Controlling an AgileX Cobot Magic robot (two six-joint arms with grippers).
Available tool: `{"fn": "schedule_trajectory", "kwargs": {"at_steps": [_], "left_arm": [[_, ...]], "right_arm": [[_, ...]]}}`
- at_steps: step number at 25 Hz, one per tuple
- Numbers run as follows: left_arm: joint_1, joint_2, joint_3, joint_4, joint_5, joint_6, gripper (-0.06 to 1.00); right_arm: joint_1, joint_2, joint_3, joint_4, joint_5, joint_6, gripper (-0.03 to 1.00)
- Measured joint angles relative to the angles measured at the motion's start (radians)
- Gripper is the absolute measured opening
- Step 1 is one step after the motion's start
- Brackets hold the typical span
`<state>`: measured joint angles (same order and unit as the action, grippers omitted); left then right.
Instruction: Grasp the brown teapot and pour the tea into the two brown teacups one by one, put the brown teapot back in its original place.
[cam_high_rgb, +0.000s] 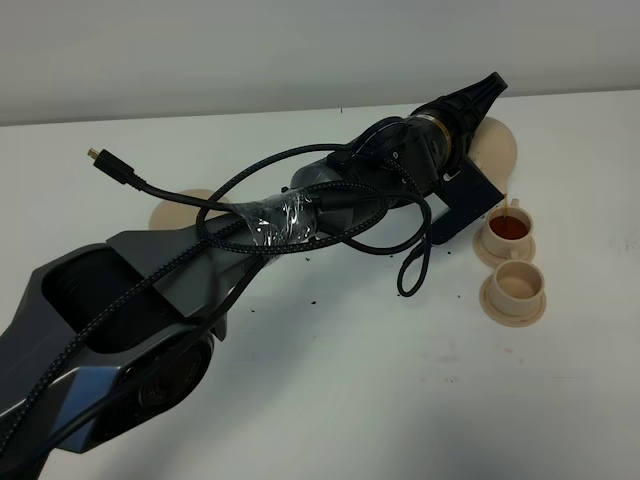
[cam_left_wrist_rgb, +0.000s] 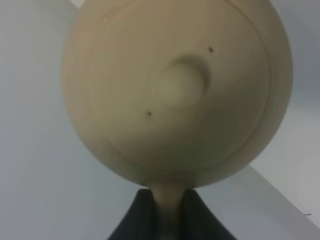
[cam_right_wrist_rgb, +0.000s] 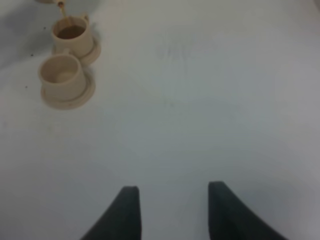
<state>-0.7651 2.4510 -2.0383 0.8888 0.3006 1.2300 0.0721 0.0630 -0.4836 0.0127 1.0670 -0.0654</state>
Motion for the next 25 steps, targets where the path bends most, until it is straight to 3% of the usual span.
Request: {"fn": "schedule_trajectory", "kwargs": {"at_steps": [9,17,25], "left_arm": [[0.000,0.000,0.000,-0.004,0.000,0.000,0.12],[0.000,0.000,0.000,-0.088,0.003,-0.002,0.12],[0.000,0.000,0.000,-0.100,0.033,-0.001,0.12]], "right_arm": [[0.000,0.000,0.000,0.000,0.000,0.000,0.33],[0.000,0.000,0.000,0.000,0.000,0.000,0.33],[0.000,0.000,0.000,0.000,0.000,0.000,0.33]]}}
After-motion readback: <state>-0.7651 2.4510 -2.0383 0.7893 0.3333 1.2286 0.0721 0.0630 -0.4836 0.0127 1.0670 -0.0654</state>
